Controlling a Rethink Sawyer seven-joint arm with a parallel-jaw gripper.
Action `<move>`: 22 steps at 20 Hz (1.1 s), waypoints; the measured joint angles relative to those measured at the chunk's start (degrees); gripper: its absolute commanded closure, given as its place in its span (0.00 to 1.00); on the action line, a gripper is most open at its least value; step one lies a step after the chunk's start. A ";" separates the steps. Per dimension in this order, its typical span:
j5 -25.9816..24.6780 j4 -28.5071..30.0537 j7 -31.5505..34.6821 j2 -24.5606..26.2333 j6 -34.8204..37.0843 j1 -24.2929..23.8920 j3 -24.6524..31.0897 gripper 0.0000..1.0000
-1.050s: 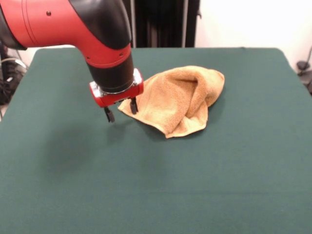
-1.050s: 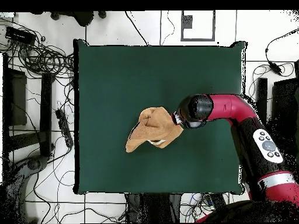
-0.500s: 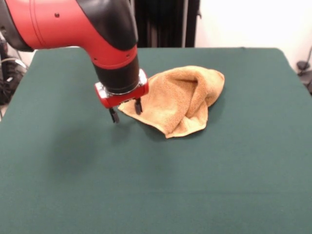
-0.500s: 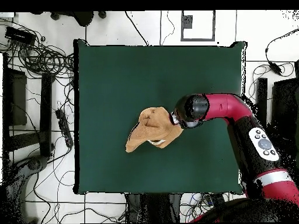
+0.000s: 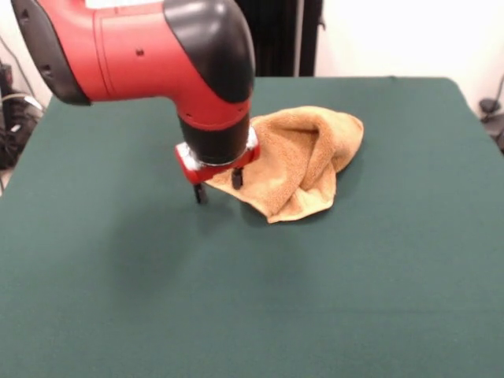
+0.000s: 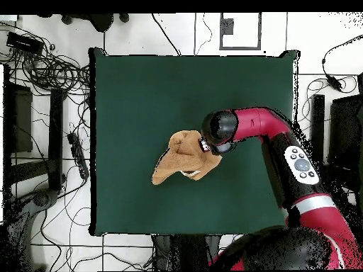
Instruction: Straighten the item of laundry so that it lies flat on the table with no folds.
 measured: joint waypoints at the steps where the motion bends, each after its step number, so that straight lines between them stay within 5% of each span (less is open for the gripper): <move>1: -0.23 -1.08 0.00 0.42 1.35 0.73 -0.25 0.00; 16: -0.81 -12.79 0.00 5.30 15.11 6.13 -2.19 0.00; 17: -1.03 -13.46 0.00 5.43 15.21 6.13 -2.55 1.00; 22: -1.01 -13.80 0.00 5.49 15.27 6.26 -2.82 1.00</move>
